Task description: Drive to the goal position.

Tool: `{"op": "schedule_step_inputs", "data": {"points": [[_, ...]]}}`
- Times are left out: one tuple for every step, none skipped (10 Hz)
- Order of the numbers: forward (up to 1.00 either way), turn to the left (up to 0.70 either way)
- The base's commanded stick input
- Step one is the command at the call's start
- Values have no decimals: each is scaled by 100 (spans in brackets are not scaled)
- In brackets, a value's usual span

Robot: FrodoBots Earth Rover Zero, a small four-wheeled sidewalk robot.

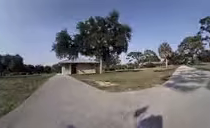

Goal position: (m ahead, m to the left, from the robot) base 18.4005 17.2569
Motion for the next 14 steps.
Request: {"op": "schedule_step_inputs", "data": {"points": [[100,40],[100,40],[100,40],[100,40],[100,40],[100,35],[100,25],[100,14],[100,9],[100,32],[100,40],[100,40],[100,40],[100,40]]}}
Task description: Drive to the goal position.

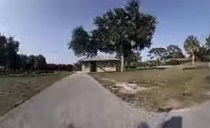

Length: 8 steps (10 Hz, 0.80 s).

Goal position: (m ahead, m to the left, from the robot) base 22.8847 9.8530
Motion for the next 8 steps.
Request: {"op": "schedule_step_inputs", "data": {"points": [[100,40],[100,40],[100,30],[100,18],[100,5],[100,17],[100,40],[100,40]]}}
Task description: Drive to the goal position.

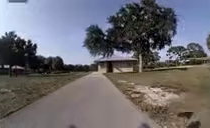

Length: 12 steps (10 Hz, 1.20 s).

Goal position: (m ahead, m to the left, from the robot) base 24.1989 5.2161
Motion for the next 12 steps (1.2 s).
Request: {"op": "schedule_step_inputs", "data": {"points": [[100,39],[100,32],[100,4],[100,4],[100,4],[100,4],[100,4],[100,4],[100,4],[100,3],[100,3],[100,3]]}}
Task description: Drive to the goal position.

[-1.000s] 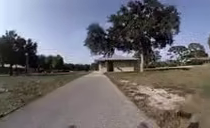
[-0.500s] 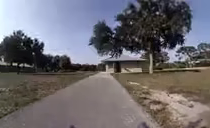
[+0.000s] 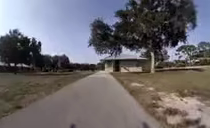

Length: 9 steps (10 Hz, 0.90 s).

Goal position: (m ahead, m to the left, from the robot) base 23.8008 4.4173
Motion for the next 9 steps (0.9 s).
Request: {"op": "schedule_step_inputs", "data": {"points": [[100,3],[100,3],[100,3],[100,3],[100,3],[100,3],[100,3],[100,3],[100,3]]}}
